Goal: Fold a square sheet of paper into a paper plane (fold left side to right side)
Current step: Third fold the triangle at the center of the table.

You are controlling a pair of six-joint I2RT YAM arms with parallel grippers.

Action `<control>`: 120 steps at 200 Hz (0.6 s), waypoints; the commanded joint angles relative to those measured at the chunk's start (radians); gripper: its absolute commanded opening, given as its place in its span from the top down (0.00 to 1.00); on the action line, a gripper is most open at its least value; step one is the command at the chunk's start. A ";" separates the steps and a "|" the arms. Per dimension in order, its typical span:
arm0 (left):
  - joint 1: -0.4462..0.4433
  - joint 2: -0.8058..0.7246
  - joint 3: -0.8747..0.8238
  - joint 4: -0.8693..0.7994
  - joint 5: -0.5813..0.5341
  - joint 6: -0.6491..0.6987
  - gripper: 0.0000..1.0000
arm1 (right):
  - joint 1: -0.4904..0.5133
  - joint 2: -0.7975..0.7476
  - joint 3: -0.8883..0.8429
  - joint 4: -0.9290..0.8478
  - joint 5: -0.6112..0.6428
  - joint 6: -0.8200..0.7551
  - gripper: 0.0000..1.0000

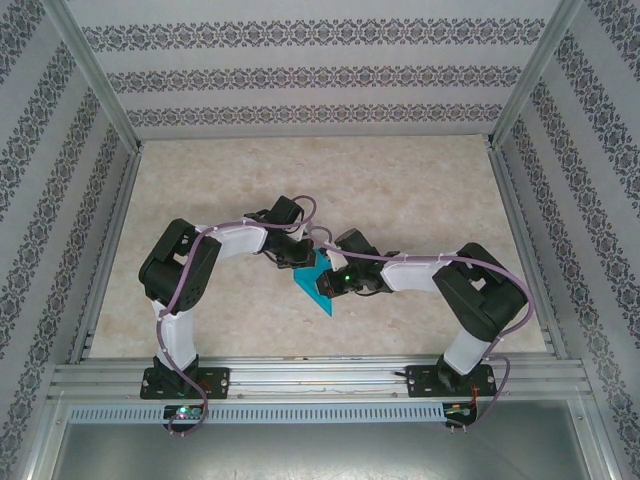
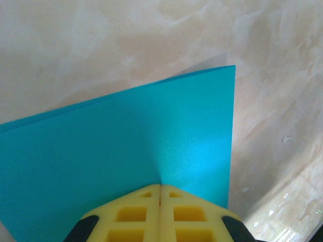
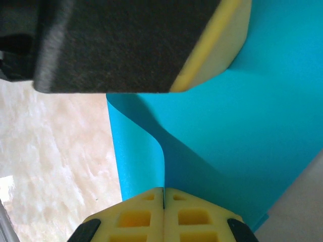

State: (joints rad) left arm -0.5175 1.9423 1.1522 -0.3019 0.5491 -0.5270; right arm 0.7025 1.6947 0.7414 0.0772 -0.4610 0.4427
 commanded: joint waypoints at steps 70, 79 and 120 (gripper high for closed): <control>-0.021 0.033 -0.023 -0.040 -0.038 -0.007 0.97 | -0.006 0.000 0.010 -0.024 0.013 0.000 1.00; -0.021 0.034 -0.023 -0.040 -0.038 -0.007 0.97 | -0.006 0.001 0.012 -0.025 0.016 -0.001 1.00; -0.021 0.035 -0.022 -0.040 -0.038 -0.007 0.97 | -0.006 0.008 0.018 -0.027 0.021 0.002 1.00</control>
State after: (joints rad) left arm -0.5175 1.9423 1.1522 -0.3019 0.5491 -0.5270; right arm 0.7025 1.6924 0.7414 0.0700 -0.4572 0.4427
